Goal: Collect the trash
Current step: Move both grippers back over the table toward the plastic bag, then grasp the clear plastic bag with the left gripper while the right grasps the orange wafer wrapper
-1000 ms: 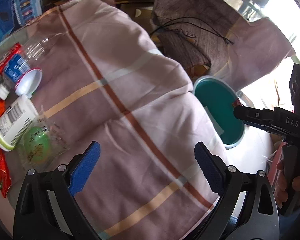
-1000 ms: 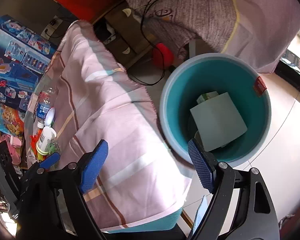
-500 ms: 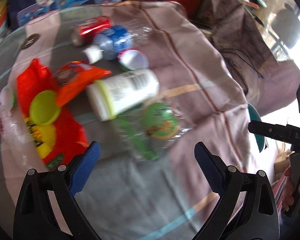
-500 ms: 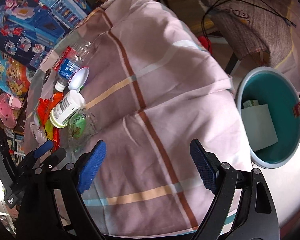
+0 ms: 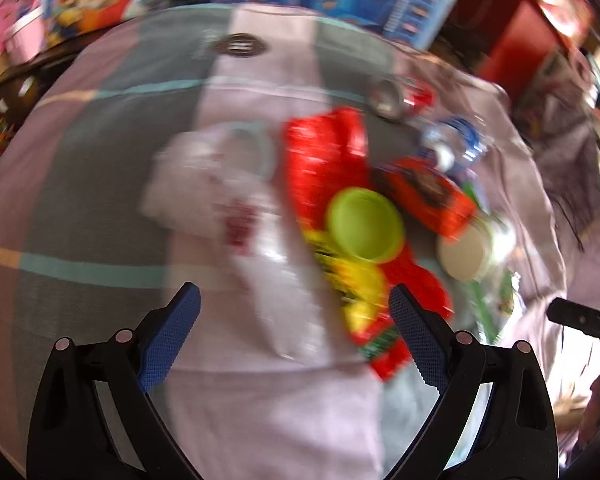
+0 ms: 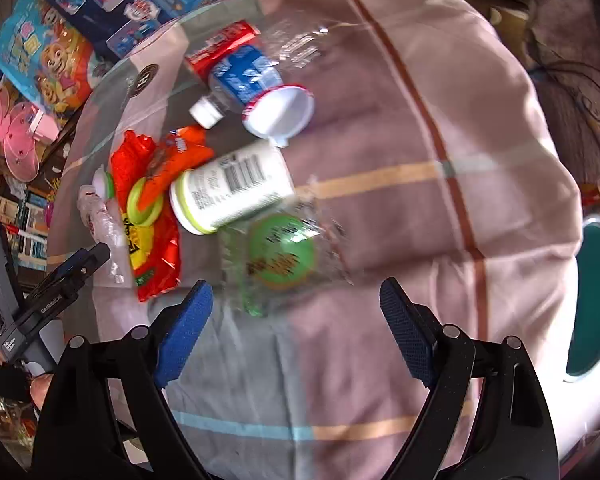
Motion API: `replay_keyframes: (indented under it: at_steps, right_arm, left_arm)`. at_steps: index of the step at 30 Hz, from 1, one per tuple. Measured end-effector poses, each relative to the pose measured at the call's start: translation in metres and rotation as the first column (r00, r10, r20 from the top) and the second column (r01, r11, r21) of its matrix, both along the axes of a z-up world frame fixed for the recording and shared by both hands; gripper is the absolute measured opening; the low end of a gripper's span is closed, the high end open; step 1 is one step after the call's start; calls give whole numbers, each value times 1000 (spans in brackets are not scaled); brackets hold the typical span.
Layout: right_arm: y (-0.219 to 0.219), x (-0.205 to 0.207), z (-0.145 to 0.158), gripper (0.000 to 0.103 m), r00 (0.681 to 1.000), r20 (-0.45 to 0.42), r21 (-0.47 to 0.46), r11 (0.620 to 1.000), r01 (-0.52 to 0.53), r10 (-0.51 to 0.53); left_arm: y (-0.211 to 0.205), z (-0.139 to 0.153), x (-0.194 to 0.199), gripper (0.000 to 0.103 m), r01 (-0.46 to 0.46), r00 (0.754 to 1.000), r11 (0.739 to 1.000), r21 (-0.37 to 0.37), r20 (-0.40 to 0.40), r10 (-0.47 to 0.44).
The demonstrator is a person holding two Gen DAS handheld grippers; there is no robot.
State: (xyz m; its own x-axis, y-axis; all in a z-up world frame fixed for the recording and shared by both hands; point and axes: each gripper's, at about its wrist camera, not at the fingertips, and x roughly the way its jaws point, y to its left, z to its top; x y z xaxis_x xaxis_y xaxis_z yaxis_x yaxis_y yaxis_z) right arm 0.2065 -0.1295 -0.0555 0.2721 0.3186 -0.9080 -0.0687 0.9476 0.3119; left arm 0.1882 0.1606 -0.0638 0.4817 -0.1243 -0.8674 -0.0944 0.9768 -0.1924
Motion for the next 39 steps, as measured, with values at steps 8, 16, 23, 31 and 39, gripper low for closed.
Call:
replay_keyframes:
  at_steps: [8,16,23,31,39]
  right_arm:
    - [58,45,12,82,994,37,-13,994,-106,106]
    - [101,82,2,83,981,41,-15,982,-187,188]
    - [123,101,-4,83,968,42,-12,969,-245,246]
    - [145,109,-26,81,948,23,-28,948,-318,318]
    - [146,96,-23,42,934,58,-31,936,-351,352]
  left_arm:
    - [30,-9,21,93,-103,995,995,-18,-2,102]
    - [31,-17,27,37,-99,995,995,-12,13,99]
    - [31,-16,22,35,-51,998,998,-34,23,52]
    - [25,-14,14,35,-10,1000,999,-37,29,11]
    - [20,-15,9,35,-10,1000,999,-46,23,11]
